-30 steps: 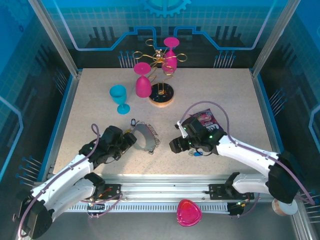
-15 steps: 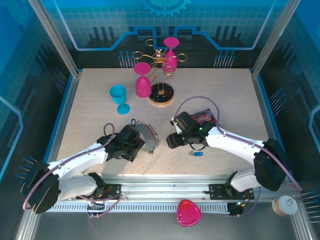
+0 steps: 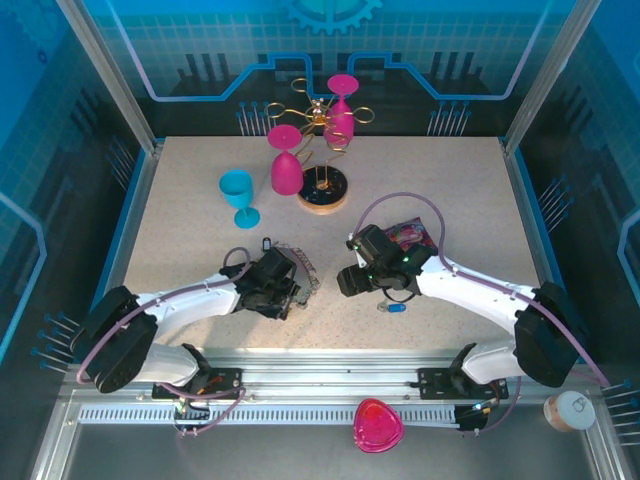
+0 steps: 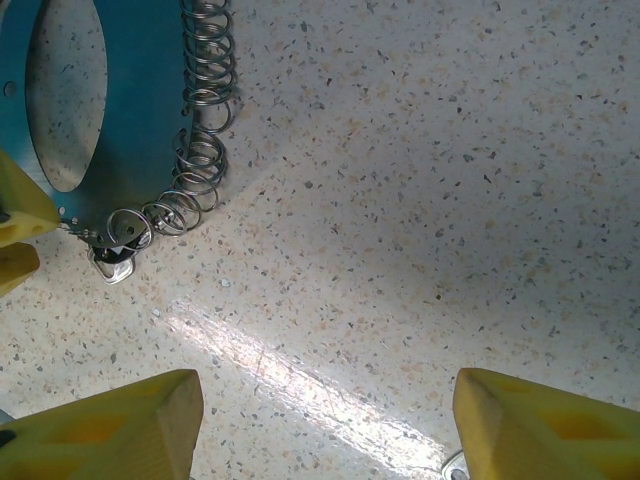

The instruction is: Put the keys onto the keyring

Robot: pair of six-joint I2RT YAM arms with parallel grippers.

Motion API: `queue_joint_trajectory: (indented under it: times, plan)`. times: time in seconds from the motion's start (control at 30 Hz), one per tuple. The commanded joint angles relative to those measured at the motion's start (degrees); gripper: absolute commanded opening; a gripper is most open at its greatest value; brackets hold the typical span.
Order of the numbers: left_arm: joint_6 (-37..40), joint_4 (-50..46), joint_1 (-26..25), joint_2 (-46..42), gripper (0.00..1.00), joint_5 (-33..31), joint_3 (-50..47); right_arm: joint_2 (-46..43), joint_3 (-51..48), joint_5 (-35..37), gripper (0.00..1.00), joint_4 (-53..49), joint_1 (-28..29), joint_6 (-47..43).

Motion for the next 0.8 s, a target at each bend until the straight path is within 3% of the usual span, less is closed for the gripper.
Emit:
queue_joint_trajectory:
  times: [0.0, 0.53, 0.7, 0.77]
  plan:
    - [-2.3, 0.9, -0.4, 1.3, 0.38, 1.4, 1.1, -1.3, -0.9, 0.8, 0.68, -1.3, -0.4, 1.0]
    - [-5.0, -0.7, -0.4, 1.1, 0.26, 0.9, -2.9, -0.4, 0.1, -1.5, 0.68, -1.7, -0.5, -1.2]
    - [-4.9, -4.6, -0.3, -1.2, 0.25, -0.5, -3.5, 0.8, 1.3, -5.6, 0.69, -1.0, -0.4, -4.7]
    - [-5.0, -6.7, -0.2, -2.4, 0.32, -1.3, -3.4, 0.9, 1.3, -8.5, 0.69, 0.9, -0.3, -7.1]
